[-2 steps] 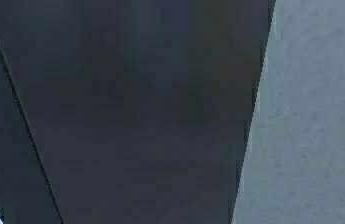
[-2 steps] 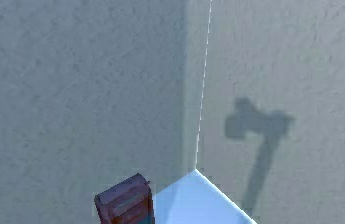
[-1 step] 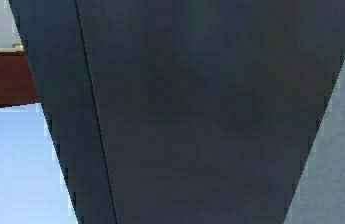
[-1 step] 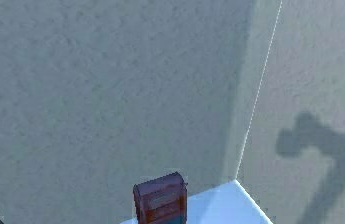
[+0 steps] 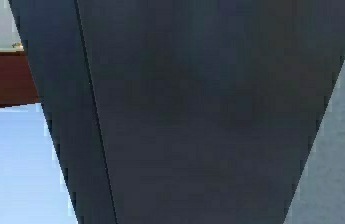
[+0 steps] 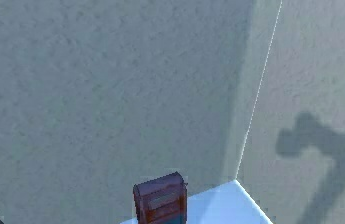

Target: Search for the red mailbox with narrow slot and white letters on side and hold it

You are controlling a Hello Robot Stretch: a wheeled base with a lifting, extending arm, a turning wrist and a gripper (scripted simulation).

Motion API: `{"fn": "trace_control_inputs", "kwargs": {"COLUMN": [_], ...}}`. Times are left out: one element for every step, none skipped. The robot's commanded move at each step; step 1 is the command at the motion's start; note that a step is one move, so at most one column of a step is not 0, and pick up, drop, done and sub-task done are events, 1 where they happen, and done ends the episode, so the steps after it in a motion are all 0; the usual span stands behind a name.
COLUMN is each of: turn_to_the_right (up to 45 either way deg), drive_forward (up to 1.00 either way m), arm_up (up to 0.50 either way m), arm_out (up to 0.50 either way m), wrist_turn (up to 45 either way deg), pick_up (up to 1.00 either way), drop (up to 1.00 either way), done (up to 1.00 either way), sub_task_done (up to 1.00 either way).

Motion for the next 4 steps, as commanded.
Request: {"fn": "trace_control_inputs", "kwargs": {"turn_to_the_right": [0.0,0.0,0.0,0.0], "drive_forward": [0.00,0.00,0.00,0.00], "arm_up": [0.00,0.00,0.00,0.00], "arm_out": [0.42,0.00,0.00,0.00], "wrist_turn": [0.0,45.0,45.0,45.0], "pick_up": [0.00,0.00,0.00,0.00], "drop": [0.00,0.00,0.00,0.00], "done": [0.00,0.00,0.00,0.00], "sub_task_done": [0.00,0.00,0.00,0.00]}}
